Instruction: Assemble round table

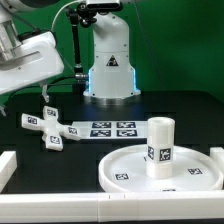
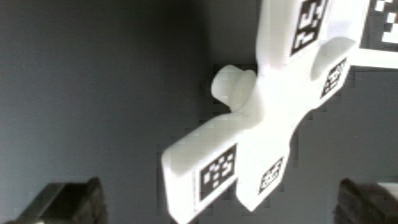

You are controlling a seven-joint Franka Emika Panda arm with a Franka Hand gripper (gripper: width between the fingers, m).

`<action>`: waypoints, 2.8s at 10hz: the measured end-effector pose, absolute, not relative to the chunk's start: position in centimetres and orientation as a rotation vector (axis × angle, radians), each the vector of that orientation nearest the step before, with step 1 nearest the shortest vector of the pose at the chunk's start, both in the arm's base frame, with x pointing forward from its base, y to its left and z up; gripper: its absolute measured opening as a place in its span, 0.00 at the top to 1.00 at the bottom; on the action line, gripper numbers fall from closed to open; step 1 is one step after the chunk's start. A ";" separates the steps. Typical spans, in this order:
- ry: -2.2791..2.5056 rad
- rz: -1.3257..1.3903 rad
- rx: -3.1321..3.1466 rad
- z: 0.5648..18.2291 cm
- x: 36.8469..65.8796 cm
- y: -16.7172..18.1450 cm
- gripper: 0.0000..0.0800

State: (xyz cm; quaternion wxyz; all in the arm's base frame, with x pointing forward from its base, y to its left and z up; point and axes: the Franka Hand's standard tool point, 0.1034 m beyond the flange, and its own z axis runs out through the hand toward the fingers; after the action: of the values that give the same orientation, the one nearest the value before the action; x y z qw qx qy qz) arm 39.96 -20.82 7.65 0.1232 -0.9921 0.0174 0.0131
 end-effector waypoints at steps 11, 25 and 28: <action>0.500 -0.099 -3.118 7.2 41.3 -16.1 0.19; 0.712 0.059 -3.071 6.3 40.2 -14.0 0.19; 0.645 0.036 -3.085 6.2 39.9 -14.4 0.19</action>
Offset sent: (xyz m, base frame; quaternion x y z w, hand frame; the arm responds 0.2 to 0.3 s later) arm 0.0000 0.0000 0.0000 0.0000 0.0000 0.0000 1.0000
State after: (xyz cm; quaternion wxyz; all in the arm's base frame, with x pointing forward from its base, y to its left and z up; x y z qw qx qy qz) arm 39.91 -14.42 6.17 -0.0053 -0.9788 0.2045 0.0116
